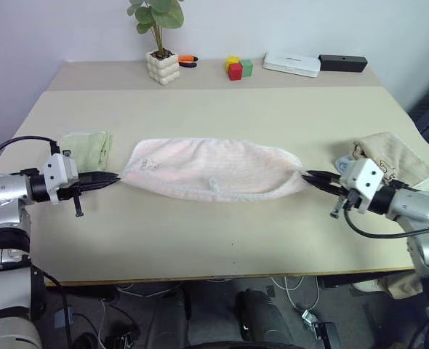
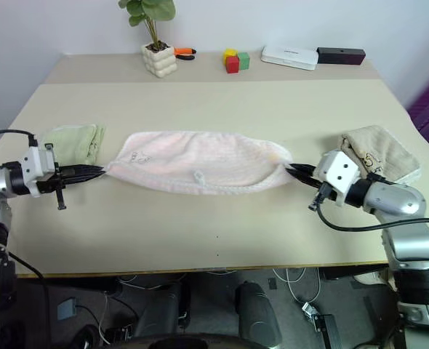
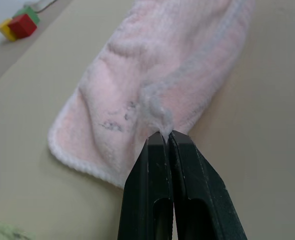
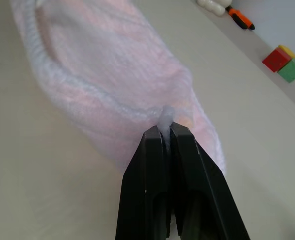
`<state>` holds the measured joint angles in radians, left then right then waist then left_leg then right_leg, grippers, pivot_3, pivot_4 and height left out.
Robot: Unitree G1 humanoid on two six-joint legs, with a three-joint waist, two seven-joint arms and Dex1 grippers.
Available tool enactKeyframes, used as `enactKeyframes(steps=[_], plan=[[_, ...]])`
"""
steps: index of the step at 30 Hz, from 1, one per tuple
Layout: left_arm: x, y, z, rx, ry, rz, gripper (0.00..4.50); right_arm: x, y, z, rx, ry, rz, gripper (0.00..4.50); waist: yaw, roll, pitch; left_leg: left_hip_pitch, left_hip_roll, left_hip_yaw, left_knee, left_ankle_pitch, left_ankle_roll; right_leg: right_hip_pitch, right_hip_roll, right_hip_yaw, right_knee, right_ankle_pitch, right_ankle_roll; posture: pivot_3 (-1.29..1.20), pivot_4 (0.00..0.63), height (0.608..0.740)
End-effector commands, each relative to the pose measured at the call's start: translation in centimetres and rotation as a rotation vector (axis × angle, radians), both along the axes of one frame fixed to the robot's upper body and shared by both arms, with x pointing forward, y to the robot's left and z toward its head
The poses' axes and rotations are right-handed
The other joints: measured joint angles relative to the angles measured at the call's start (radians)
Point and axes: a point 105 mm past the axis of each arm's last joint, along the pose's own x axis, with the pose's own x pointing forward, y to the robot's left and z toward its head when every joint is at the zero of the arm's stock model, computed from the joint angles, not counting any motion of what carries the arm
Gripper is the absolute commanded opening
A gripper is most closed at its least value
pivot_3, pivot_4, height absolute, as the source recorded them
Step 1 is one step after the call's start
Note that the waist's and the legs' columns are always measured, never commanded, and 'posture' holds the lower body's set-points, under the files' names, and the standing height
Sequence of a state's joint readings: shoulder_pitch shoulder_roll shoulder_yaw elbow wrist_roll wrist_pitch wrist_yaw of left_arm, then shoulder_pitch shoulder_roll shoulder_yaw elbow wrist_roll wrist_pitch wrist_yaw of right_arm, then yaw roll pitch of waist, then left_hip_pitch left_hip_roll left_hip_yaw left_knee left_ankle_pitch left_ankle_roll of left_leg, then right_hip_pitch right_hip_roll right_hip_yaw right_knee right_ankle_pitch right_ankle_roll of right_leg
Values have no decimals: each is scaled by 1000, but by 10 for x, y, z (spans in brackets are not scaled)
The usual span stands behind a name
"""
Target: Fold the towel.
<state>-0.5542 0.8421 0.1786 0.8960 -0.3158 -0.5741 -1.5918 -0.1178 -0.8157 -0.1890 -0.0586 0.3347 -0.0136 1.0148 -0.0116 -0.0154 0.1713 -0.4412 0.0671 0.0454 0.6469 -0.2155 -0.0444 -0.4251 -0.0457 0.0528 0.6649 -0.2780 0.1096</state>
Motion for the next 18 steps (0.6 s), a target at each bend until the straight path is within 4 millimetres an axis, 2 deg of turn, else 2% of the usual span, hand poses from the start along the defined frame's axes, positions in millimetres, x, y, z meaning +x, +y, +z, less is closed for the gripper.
enactKeyframes(steps=[1,11,18], plan=[[-9,12,17,-26,-26,17,0,-15,-3,9,33,26,38,85,1,0,0,0,0,0,0,0,0,0,0,0,0,0,0,0,150,740],[-34,20,22,-104,95,31,0,-37,-13,-8,53,163,43,85,1,-1,0,1,0,0,1,0,0,2,0,0,0,0,0,0,150,740],[-42,25,23,-138,153,53,0,-56,-12,-15,66,279,92,85,1,-1,-1,1,0,0,1,0,0,2,0,0,0,-1,-2,0,150,740]])
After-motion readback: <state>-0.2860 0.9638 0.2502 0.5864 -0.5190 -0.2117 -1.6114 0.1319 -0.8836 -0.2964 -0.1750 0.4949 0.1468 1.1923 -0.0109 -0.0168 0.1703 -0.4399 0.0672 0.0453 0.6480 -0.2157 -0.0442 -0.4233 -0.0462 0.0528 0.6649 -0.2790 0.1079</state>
